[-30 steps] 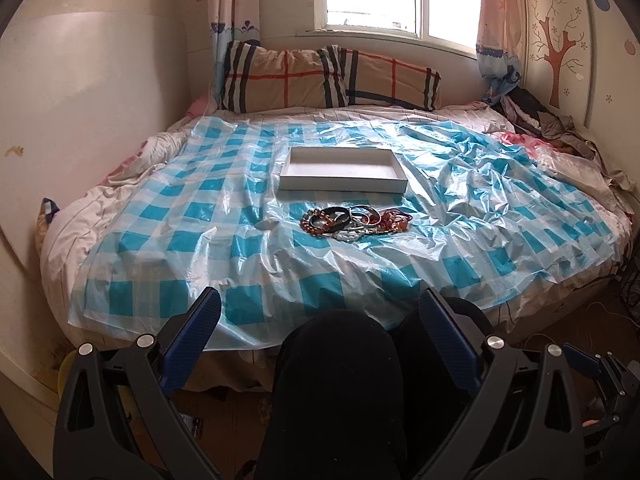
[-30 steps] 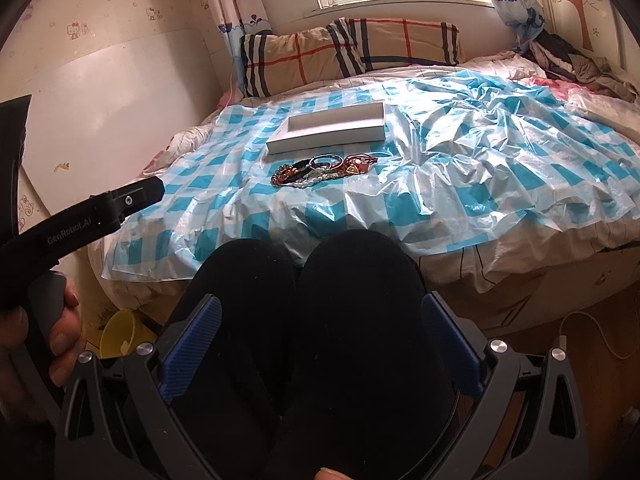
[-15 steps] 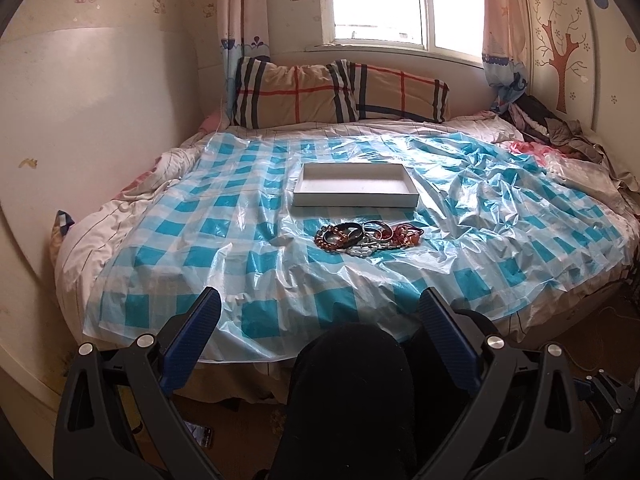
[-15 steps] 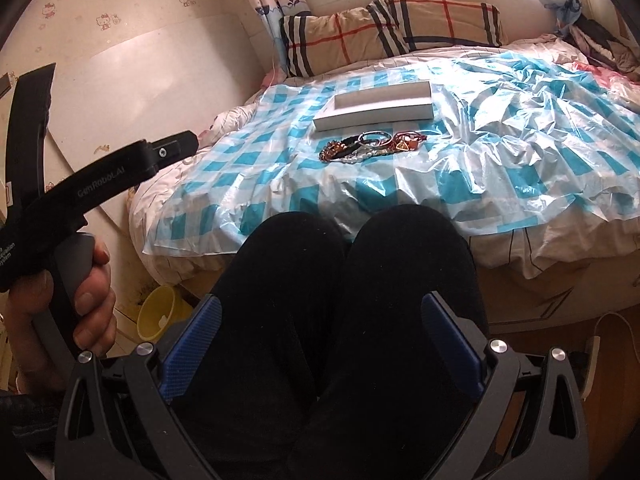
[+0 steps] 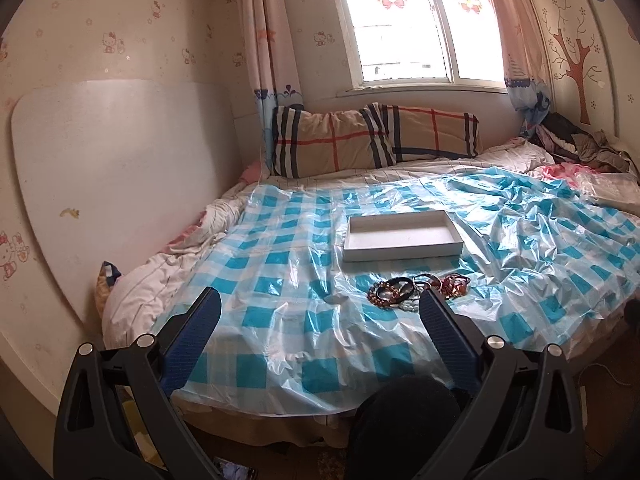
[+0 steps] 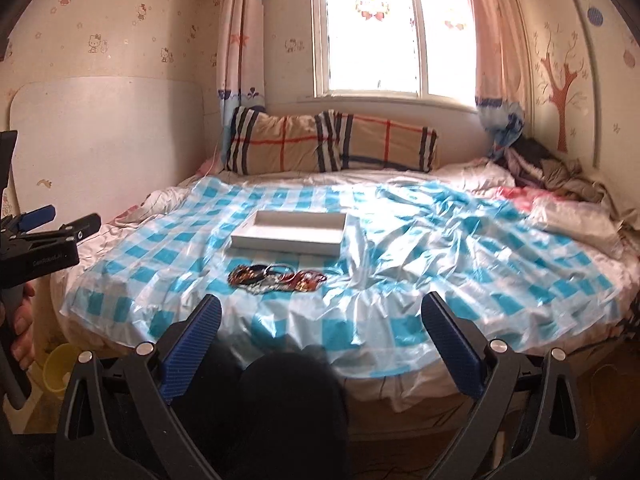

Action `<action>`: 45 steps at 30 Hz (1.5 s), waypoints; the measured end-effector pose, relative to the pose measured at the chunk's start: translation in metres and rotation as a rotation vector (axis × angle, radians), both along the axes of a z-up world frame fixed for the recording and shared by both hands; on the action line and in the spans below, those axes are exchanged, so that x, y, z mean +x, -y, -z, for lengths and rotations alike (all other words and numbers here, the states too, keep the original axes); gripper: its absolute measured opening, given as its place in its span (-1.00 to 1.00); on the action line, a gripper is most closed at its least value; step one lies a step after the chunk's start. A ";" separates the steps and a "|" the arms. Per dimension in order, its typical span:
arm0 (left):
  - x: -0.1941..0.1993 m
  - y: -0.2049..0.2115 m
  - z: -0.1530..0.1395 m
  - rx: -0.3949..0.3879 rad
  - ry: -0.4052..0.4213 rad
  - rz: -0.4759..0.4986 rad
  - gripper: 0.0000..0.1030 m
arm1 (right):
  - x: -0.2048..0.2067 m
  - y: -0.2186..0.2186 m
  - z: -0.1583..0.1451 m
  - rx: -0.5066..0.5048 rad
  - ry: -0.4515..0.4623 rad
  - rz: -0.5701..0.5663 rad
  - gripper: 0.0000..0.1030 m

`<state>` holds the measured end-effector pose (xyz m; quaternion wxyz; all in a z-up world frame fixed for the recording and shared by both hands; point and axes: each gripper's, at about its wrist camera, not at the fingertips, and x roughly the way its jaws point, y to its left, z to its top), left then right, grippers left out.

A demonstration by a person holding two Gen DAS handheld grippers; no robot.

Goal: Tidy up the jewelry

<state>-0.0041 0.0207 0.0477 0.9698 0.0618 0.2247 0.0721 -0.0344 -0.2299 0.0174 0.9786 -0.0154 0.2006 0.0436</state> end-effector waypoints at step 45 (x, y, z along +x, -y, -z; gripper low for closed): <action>-0.012 0.026 0.056 -0.076 -0.214 0.126 0.85 | -0.012 -0.018 0.053 0.161 -0.236 -0.122 0.86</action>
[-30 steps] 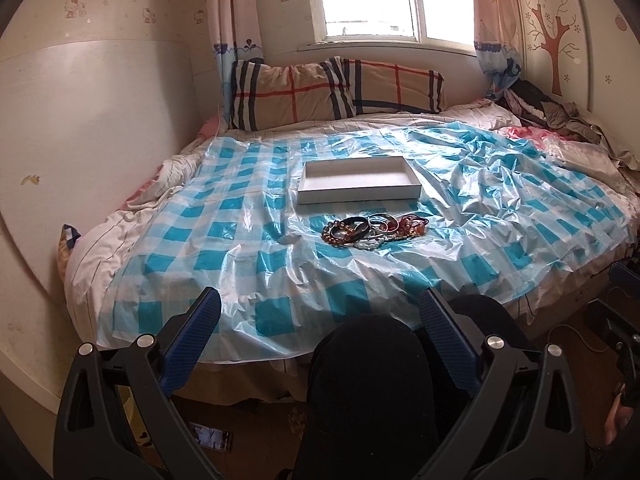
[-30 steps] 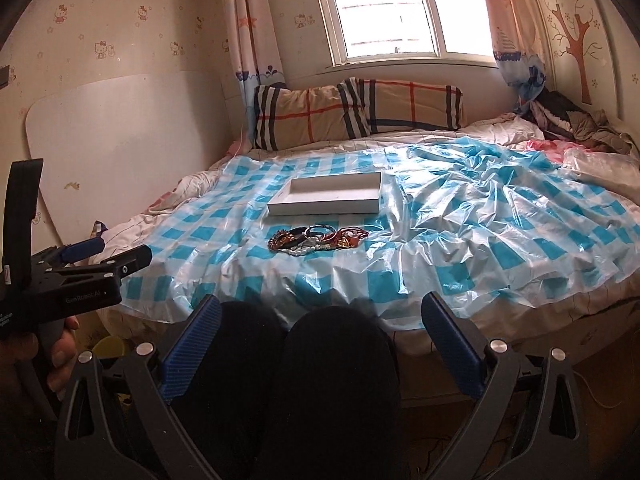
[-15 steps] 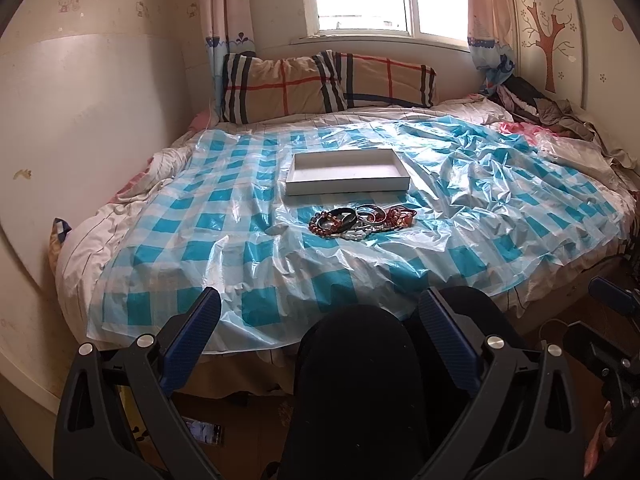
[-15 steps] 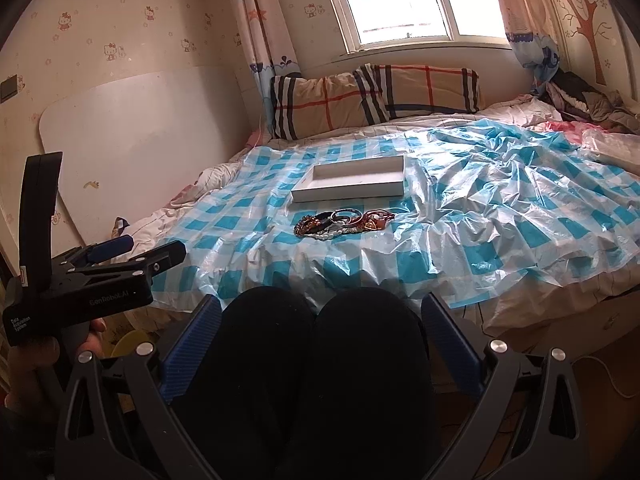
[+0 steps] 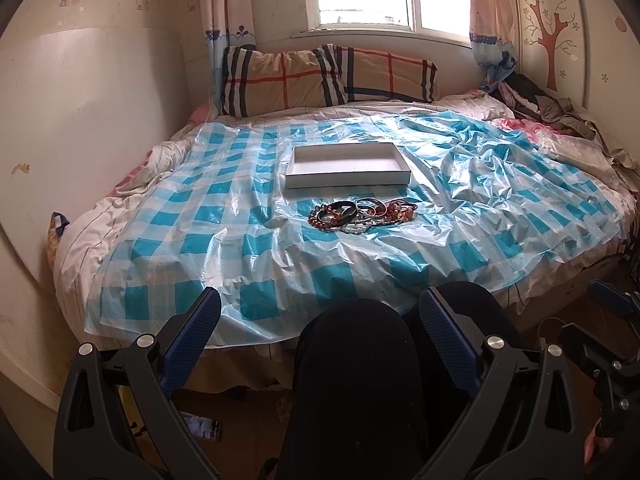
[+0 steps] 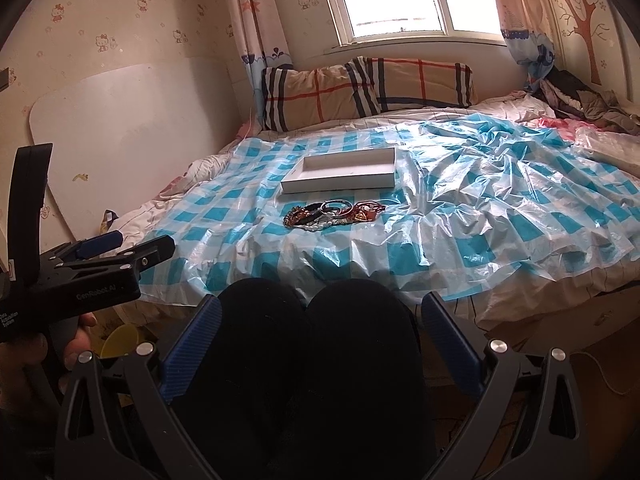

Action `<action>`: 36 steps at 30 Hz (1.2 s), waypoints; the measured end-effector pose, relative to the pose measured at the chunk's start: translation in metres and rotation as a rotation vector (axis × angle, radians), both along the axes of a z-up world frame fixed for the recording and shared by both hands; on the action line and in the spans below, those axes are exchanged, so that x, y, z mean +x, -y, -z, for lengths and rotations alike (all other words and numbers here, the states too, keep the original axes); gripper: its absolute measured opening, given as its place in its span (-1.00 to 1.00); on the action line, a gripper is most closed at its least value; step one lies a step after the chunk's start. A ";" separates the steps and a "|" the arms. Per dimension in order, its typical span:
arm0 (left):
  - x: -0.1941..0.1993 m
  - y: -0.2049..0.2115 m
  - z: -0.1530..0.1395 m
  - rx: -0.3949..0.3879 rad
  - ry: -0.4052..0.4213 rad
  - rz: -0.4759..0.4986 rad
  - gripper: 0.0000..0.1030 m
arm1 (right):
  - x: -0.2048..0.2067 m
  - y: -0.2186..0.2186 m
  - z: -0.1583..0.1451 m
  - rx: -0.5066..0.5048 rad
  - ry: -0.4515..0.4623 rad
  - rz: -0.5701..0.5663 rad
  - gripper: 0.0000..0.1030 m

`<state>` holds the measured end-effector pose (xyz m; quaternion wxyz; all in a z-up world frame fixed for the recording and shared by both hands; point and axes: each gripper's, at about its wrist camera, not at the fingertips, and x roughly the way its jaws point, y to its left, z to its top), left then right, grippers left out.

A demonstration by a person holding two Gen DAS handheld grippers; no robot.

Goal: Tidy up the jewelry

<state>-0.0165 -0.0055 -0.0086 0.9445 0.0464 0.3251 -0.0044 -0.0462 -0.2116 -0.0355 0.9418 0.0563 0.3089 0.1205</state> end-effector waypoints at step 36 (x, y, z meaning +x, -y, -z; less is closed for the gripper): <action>0.095 -0.015 0.044 -0.025 -0.141 -0.016 0.85 | 0.117 0.009 0.000 -0.221 0.061 0.059 0.86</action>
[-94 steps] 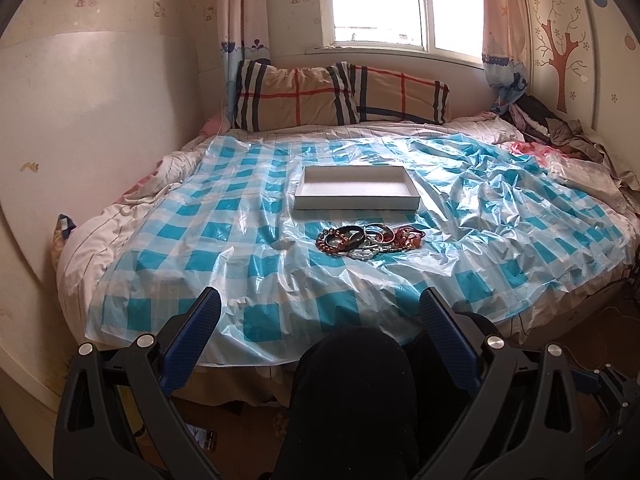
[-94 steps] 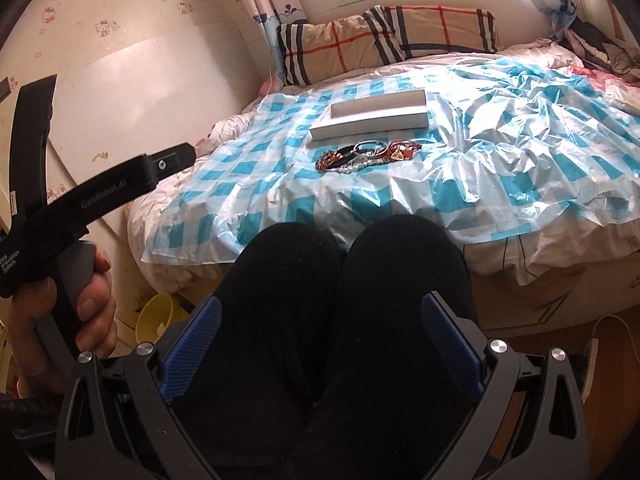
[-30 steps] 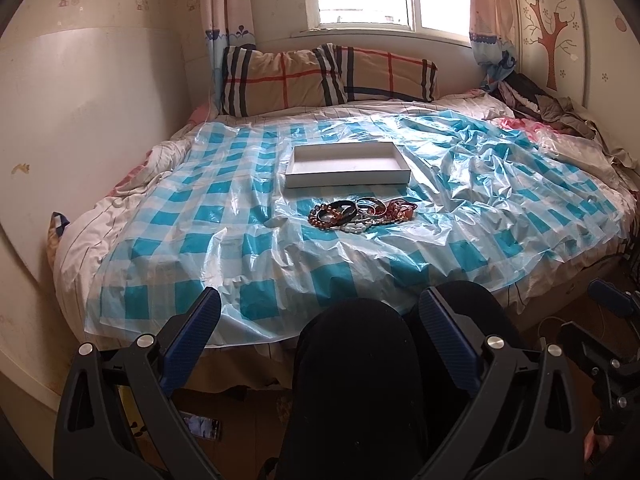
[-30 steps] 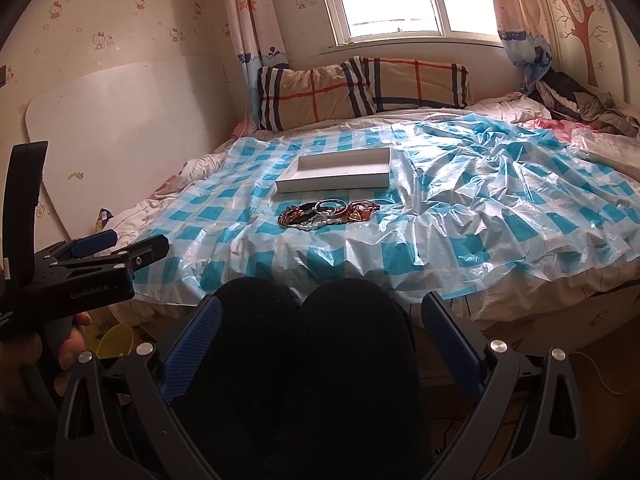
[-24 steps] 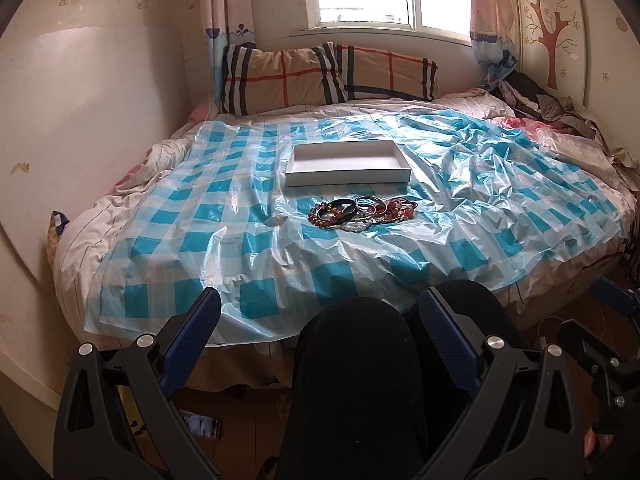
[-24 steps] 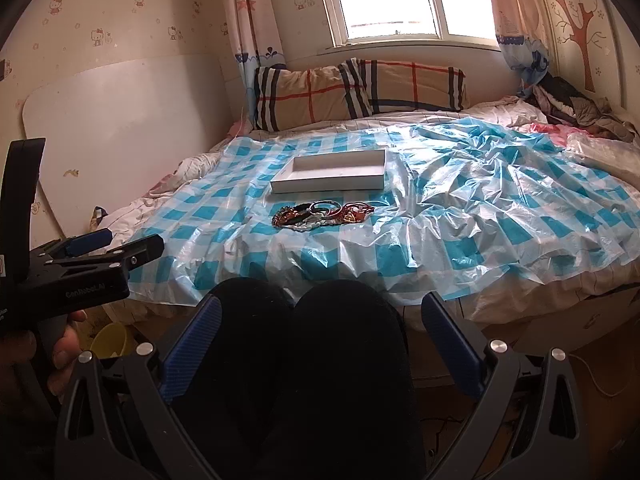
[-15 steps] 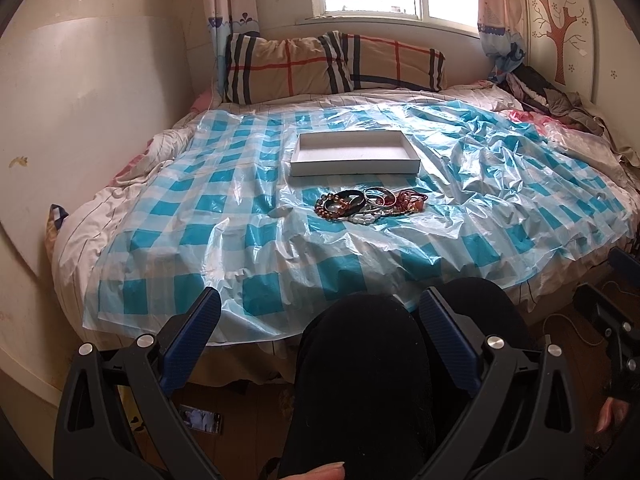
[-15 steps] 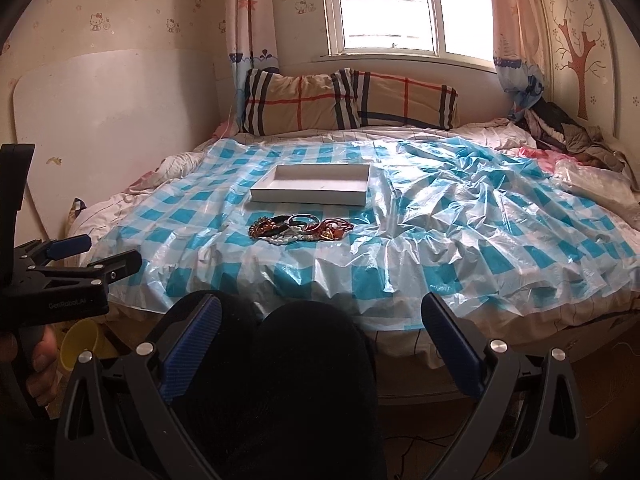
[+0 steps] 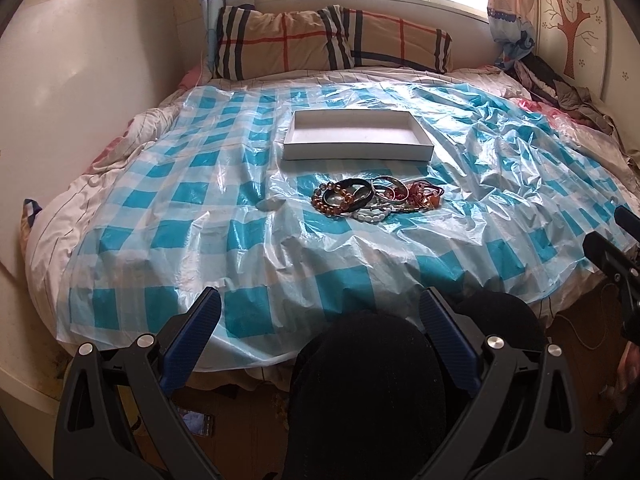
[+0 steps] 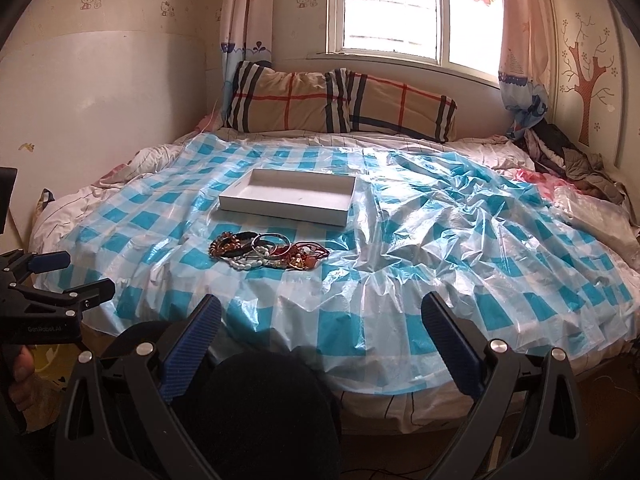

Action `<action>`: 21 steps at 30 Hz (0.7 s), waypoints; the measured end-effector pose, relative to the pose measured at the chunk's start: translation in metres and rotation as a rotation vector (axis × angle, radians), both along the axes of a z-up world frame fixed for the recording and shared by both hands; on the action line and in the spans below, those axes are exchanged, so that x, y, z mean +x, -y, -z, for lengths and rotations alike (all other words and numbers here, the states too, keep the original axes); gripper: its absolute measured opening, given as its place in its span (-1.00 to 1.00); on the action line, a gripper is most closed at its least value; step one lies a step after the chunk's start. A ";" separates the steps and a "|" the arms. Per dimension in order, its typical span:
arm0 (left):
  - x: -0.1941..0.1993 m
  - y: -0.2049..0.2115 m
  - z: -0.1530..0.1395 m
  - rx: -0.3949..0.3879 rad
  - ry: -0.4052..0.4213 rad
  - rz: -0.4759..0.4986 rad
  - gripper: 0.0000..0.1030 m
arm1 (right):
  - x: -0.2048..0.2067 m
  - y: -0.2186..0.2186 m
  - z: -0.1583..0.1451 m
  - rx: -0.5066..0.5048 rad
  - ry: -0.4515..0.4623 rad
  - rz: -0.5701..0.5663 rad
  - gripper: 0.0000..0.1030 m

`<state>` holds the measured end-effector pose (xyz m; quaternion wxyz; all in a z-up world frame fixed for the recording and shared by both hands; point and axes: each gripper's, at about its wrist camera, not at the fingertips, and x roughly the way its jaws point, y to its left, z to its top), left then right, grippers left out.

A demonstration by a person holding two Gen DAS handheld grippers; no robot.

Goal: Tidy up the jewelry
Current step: 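Lower the right tool over the silver bangle while the left tool approaches the amber beads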

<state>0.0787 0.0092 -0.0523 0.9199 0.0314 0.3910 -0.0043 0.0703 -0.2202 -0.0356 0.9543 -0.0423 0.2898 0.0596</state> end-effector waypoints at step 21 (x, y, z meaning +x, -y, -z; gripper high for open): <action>0.164 0.022 0.070 0.045 -0.042 0.170 0.39 | 0.137 -0.006 0.064 0.055 -0.154 -0.074 0.86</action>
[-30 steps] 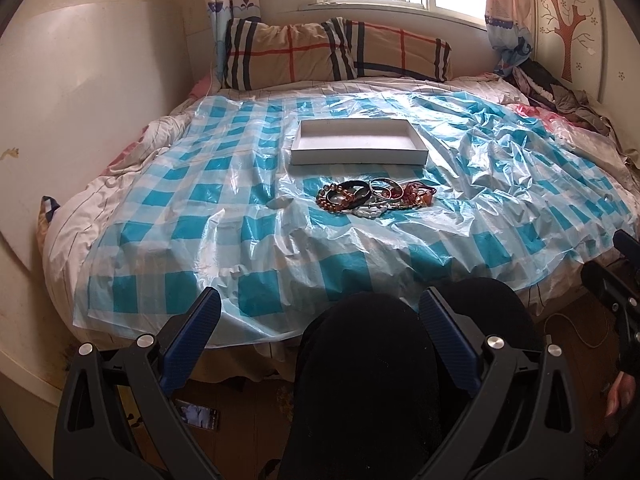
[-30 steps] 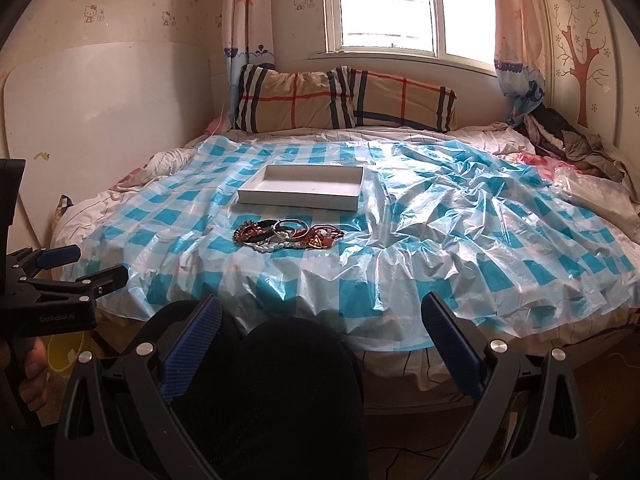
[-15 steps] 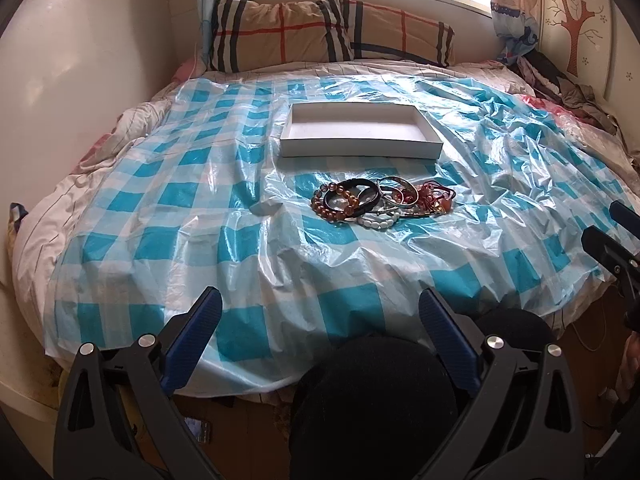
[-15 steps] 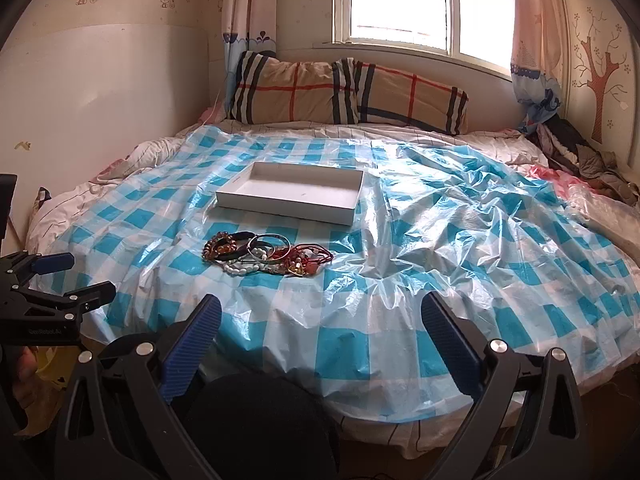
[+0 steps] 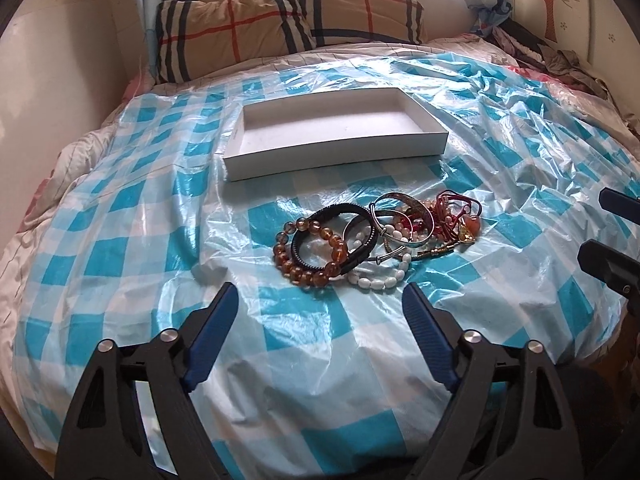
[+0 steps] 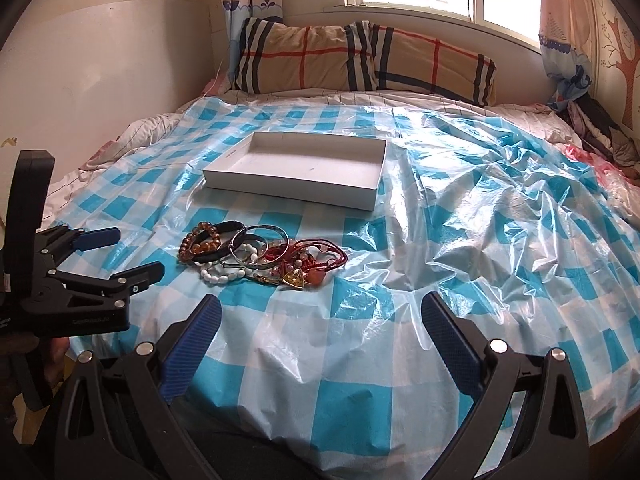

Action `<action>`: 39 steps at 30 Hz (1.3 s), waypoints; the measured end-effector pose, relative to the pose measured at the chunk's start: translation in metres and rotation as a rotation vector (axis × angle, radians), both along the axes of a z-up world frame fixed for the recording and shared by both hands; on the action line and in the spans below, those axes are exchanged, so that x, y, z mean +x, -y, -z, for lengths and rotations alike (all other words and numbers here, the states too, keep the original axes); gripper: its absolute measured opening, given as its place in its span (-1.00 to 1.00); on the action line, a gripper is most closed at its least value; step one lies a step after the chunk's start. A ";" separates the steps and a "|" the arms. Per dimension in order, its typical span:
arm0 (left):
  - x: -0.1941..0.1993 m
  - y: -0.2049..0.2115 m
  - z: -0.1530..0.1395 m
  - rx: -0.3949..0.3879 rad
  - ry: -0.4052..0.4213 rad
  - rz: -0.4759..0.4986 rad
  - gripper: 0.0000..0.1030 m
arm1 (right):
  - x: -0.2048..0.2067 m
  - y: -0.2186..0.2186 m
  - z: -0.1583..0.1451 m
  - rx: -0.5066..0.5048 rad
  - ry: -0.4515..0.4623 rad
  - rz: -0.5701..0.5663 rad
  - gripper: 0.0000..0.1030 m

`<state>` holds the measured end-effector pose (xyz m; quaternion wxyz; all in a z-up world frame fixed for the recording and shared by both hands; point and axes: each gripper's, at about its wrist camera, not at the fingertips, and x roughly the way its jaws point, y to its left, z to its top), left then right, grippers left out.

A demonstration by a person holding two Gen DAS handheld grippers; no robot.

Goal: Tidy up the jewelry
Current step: 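Lower the right tool over the silver bangle while the left tool approaches the amber beads, then grasp the silver bangle with the right tool and lift it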

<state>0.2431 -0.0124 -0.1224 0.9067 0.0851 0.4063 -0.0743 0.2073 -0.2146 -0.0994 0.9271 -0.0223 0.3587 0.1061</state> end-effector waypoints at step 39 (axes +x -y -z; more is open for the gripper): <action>0.012 -0.044 0.019 -0.269 -0.103 -0.058 -0.81 | 0.151 -0.087 0.071 -0.004 -0.222 -0.492 0.33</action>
